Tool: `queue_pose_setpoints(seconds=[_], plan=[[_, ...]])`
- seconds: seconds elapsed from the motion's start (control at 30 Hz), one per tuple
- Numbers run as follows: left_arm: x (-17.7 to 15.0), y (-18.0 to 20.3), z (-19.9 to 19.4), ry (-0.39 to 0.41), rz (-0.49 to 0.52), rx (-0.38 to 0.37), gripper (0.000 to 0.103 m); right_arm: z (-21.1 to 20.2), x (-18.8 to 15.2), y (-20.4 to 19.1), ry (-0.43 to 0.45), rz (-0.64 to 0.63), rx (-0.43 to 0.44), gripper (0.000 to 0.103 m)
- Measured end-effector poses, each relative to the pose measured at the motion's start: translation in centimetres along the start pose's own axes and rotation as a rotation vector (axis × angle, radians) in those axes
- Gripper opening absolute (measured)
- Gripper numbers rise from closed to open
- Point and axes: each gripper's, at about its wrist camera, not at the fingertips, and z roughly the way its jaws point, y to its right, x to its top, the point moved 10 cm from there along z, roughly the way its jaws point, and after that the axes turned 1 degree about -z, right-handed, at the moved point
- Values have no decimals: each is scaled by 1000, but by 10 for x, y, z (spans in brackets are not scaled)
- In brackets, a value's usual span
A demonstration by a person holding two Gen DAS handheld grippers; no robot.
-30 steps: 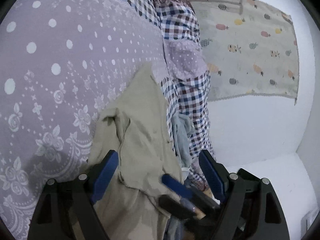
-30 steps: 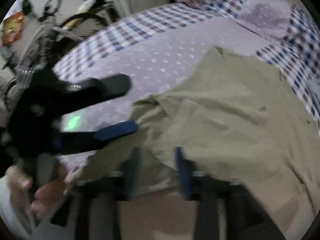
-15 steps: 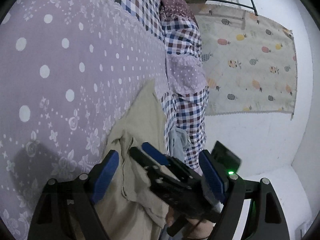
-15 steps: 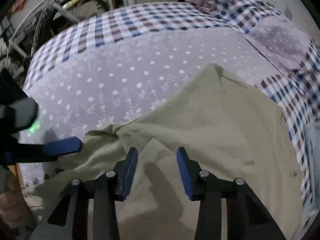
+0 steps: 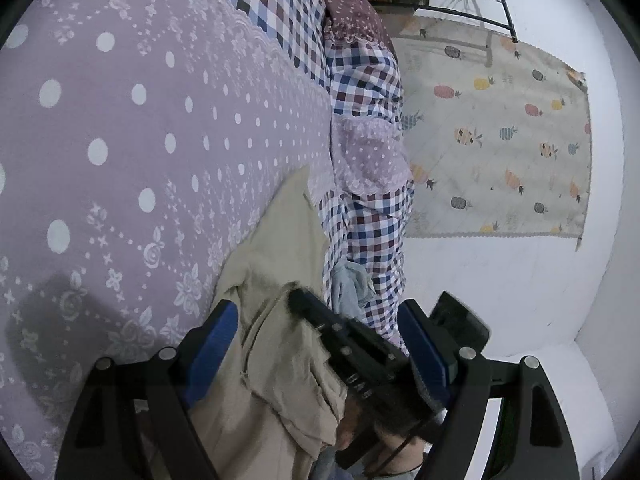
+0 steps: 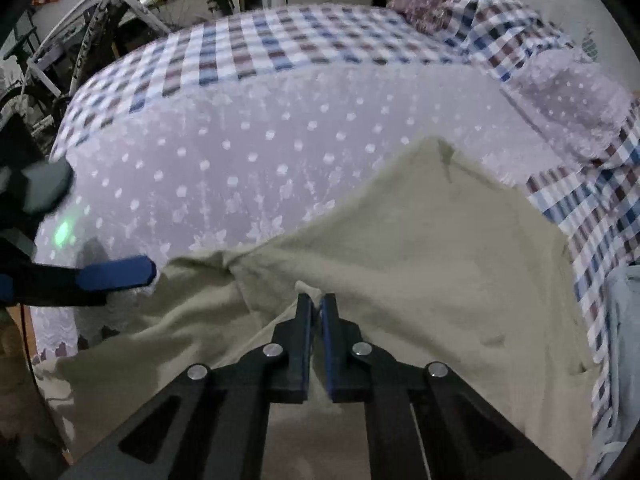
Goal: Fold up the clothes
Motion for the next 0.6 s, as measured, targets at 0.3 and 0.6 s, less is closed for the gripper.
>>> queue_pose_setpoints(seconds=[0.3,0.6], plan=[[4,3,6,2,5,-3,85,-2,41,34,51,73,-63,4],[8,5,12,2,8,-7,85,9,29,63,63,226,-143,34]])
